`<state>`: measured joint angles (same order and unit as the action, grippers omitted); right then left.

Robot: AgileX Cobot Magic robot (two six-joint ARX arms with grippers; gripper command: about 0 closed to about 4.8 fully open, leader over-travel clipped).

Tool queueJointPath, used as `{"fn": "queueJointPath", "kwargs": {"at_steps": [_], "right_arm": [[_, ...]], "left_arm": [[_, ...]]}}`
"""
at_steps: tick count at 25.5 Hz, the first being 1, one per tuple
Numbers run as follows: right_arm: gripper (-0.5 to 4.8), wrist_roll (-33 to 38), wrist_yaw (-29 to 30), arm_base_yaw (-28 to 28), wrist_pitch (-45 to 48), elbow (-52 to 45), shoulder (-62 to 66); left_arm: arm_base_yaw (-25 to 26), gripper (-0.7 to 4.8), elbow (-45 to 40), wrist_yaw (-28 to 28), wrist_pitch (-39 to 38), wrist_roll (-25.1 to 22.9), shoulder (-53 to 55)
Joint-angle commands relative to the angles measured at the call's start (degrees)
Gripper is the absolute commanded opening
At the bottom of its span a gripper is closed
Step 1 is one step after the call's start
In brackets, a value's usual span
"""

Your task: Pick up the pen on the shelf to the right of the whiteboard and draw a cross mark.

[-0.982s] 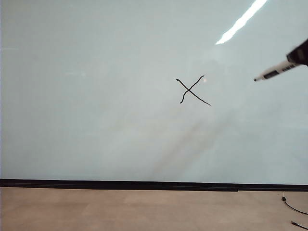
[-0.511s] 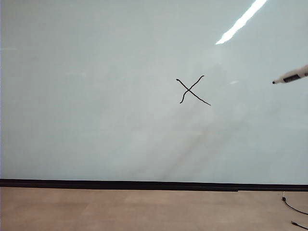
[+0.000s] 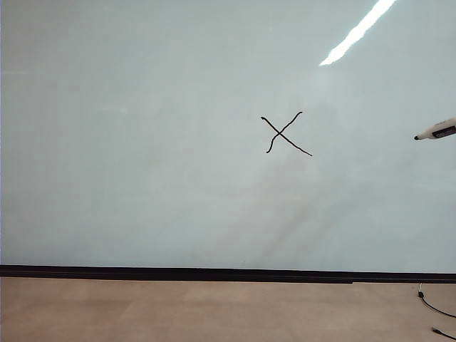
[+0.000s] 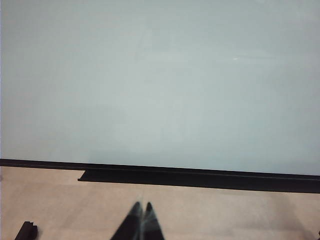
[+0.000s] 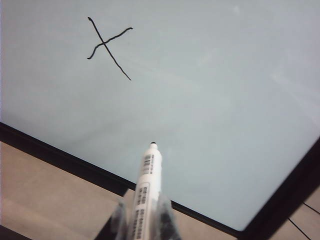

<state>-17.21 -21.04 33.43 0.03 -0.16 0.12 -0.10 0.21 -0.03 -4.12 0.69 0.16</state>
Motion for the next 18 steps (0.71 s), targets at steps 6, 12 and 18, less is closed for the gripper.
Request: {"fn": "queueJointPath", "kwargs": {"at_steps": [6, 12, 18], "right_arm": [[-0.05, 2.75, 6.23, -13.62, 0.22, 0.20, -0.04], [-0.05, 5.25, 8.81, -25.16, 0.42, 0.20, -0.04], [-0.05, 5.66, 12.20, -31.85, 3.48, 0.20, -0.04]], "left_arm": [[0.00, -0.04, 0.17, 0.24, 0.26, -0.22, 0.02], [0.00, -0.04, 0.17, 0.22, 0.26, -0.24, 0.02], [0.00, -0.05, 0.17, 0.22, 0.28, -0.22, 0.02]]}}
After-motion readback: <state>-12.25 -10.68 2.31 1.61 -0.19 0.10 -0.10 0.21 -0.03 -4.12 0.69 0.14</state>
